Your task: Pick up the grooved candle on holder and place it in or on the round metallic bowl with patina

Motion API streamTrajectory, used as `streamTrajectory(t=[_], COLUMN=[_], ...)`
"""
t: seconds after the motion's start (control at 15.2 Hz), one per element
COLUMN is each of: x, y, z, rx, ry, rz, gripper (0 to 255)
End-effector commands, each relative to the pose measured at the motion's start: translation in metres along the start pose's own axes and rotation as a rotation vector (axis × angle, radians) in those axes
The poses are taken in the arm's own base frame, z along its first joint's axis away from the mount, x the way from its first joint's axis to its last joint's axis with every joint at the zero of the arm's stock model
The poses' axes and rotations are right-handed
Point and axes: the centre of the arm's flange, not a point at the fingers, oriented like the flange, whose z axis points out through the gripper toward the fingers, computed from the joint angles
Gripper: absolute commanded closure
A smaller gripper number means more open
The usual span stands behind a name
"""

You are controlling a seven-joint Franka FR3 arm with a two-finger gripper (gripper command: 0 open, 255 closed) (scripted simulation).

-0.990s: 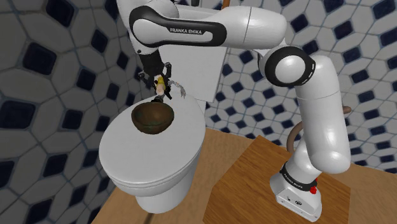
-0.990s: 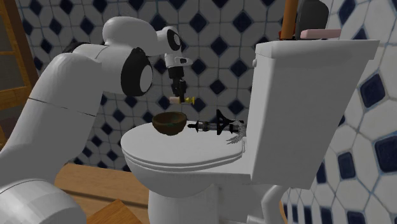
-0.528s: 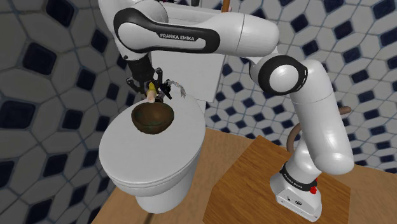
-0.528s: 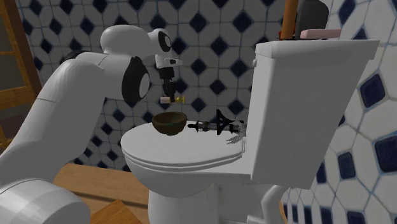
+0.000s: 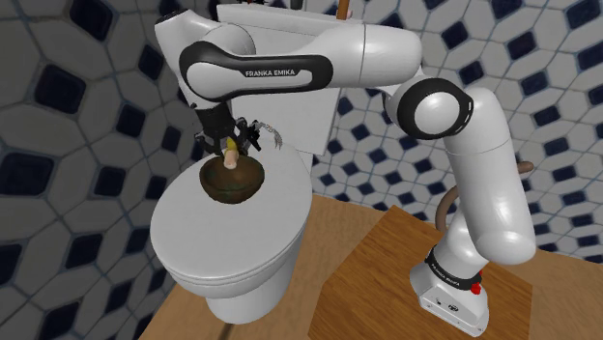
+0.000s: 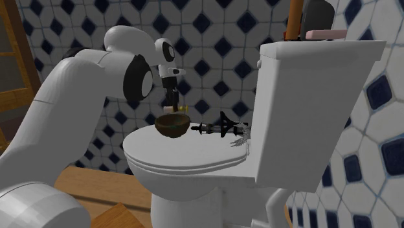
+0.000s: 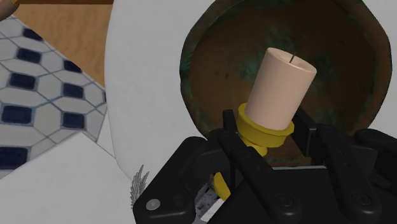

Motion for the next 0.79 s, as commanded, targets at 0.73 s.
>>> streamTrajectory(t=[0.73], x=[0.0], y=[-0.006], z=[0.027], rx=[0.0], ry=[0.0], rz=[0.0], gripper=[255])
